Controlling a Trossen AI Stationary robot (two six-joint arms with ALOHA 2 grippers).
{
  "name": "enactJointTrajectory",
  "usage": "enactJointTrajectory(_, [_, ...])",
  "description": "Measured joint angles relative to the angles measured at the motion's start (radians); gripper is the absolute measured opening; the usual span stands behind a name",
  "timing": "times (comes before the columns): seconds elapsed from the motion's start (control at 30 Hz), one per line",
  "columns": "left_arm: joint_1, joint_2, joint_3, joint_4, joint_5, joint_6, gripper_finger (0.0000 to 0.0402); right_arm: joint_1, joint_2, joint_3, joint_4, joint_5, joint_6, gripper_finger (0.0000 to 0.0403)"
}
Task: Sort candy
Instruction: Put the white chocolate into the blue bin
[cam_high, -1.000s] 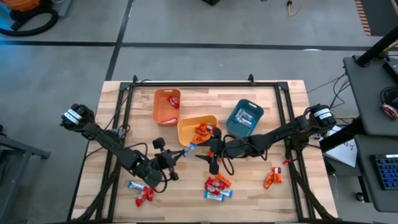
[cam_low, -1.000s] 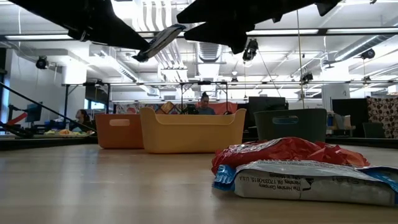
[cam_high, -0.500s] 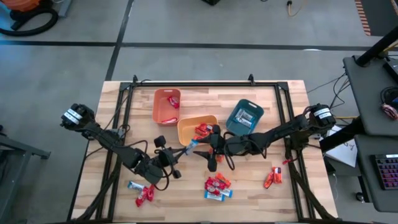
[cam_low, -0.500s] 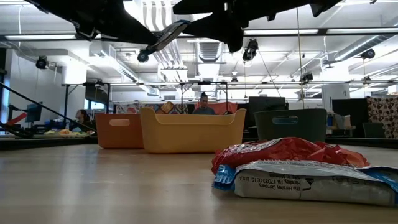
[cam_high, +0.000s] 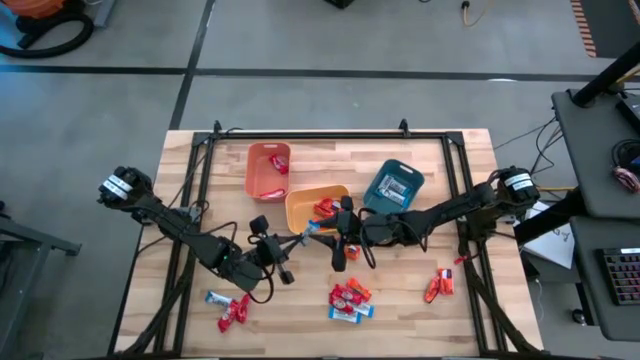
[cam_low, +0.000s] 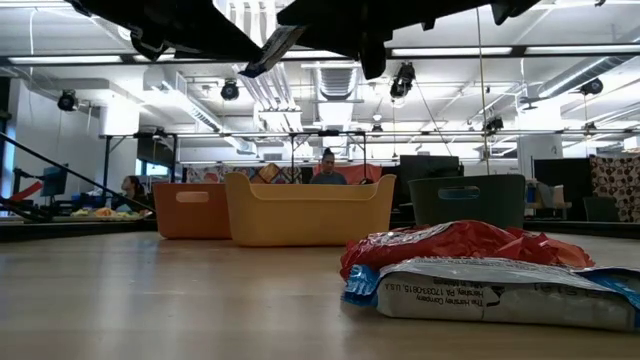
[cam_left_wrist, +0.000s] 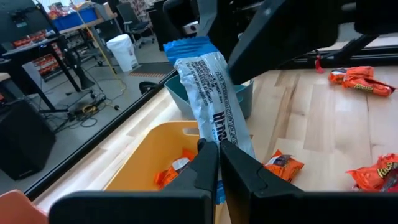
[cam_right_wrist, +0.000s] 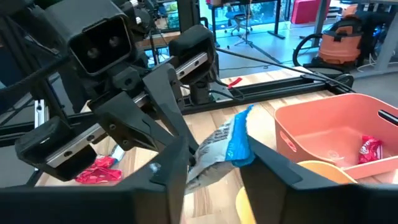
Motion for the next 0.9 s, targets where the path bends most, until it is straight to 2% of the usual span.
enactJointTrajectory(0.3, [0.000,0.000,0.000,0.004,-0.001,0.001,0.0000,-0.003,0.000,0.000,-0.001,-0.006,-0.016,0.0025])
enactJointTrajectory(0.57, [0.000,-0.004,0.000,0.005,0.000,0.000,0.0007,-0.009,-0.017,0.000,-0.058,0.000,-0.040,0.0031])
enactJointTrajectory(0.7, [0.000,-0.025,0.000,-0.013,0.038,-0.008,0.0027,-0.040,-0.084,0.001,-0.275,0.060,-0.027,0.0029])
enactJointTrajectory(0.83, [0.000,-0.069,0.000,-0.034,0.134,-0.022,0.0039,-0.081,-0.183,0.001,-0.560,0.200,0.015,0.0029])
enactJointTrajectory(0.9, [0.008,-0.098,0.000,-0.066,0.219,-0.033,0.0040,-0.108,-0.242,0.001,-0.721,0.290,0.051,0.0029])
